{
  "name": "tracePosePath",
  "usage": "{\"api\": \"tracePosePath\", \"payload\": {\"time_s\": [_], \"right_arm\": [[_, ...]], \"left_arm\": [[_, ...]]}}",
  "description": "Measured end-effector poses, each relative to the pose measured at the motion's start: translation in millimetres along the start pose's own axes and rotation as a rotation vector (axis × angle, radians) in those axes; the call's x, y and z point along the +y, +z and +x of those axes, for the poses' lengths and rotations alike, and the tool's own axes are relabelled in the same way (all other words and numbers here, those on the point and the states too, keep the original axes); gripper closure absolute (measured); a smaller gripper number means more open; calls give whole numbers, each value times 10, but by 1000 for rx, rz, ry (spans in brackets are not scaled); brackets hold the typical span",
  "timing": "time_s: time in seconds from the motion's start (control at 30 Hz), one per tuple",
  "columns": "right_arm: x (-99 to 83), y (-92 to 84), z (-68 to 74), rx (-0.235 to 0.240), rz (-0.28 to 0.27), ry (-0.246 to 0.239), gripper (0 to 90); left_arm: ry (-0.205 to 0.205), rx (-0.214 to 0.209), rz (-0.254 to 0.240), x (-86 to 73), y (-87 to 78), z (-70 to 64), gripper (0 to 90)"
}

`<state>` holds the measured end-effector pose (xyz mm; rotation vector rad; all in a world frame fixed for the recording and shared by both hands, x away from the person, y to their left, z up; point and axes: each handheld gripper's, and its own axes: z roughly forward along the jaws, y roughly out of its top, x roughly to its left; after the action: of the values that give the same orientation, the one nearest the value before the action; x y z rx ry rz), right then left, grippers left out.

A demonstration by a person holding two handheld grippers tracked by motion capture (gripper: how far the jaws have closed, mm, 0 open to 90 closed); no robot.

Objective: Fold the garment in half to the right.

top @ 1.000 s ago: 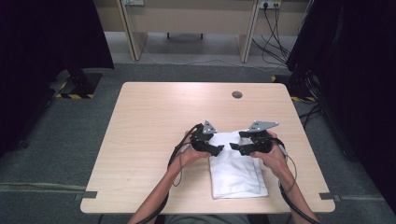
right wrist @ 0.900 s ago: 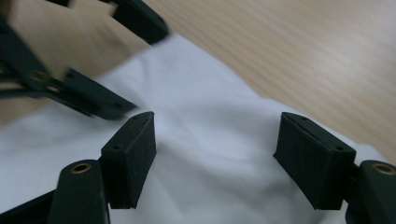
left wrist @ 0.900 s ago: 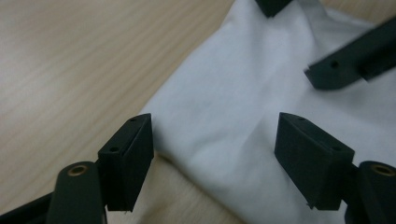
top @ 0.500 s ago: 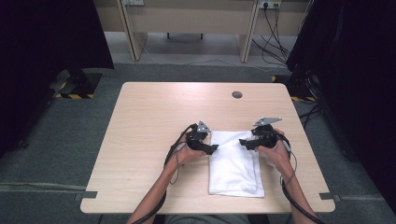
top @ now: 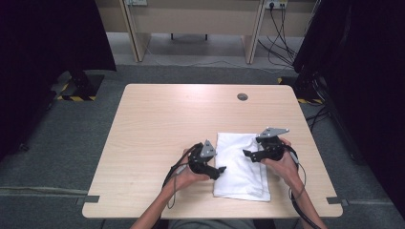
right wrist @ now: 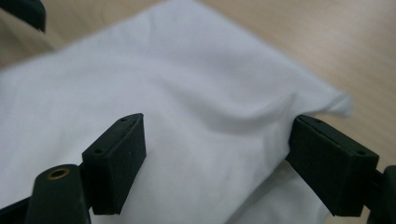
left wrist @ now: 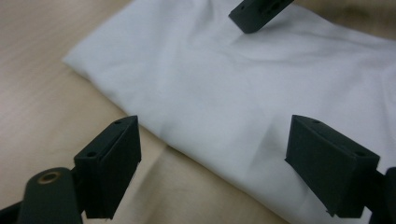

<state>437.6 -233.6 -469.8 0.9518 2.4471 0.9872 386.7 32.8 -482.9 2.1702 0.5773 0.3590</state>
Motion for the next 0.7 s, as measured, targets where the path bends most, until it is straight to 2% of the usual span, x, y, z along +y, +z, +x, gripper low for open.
{"api": "tracePosePath", "payload": {"time_s": [0.03,0.1,0.17,0.2,0.27,0.3,0.33,0.37,0.4,0.43,0.47,0.5,0.53,0.57,0.63,0.67,0.7], "right_arm": [[-72,23,-27,3,-13,28,192],[-86,1,-87,-18,-5,65,185],[-74,-32,-109,-57,28,84,172],[-67,-59,-95,-73,31,75,172],[-56,-120,-32,-99,6,46,172],[-48,-170,33,-69,-22,34,172],[-48,-170,33,-69,-22,34,172],[-57,-252,173,7,-64,11,173],[-79,-278,256,44,-65,-9,172],[-115,-289,336,78,-51,-39,171],[-148,-293,390,92,-28,-64,171],[-215,-290,452,87,8,-100,172],[-259,-288,474,71,31,-114,171],[-320,-294,479,54,25,-106,172],[-393,-364,438,55,21,-75,171],[-408,-401,423,46,31,-80,171],[-422,-434,415,11,50,-100,168]], "left_arm": [[19,1,18,-37,-12,-57,169],[9,1,20,-62,-47,-105,170],[58,-4,38,-95,-102,-167,173],[70,1,42,-111,-119,-182,168],[64,2,41,-127,-134,-187,164],[64,2,41,-127,-134,-187,164],[50,-2,35,-138,-131,-186,164],[33,-6,33,-148,-131,-178,165],[14,-14,38,-161,-144,-162,165],[14,-14,38,-161,-144,-162,165],[8,-14,40,-176,-161,-155,165],[3,-13,41,-181,-167,-156,166],[-1,-9,41,-188,-175,-160,166],[-8,-4,42,-196,-185,-165,168],[-24,4,45,-204,-194,-169,169],[-24,4,45,-204,-194,-169,170],[-32,9,46,-209,-201,-177,170]]}}
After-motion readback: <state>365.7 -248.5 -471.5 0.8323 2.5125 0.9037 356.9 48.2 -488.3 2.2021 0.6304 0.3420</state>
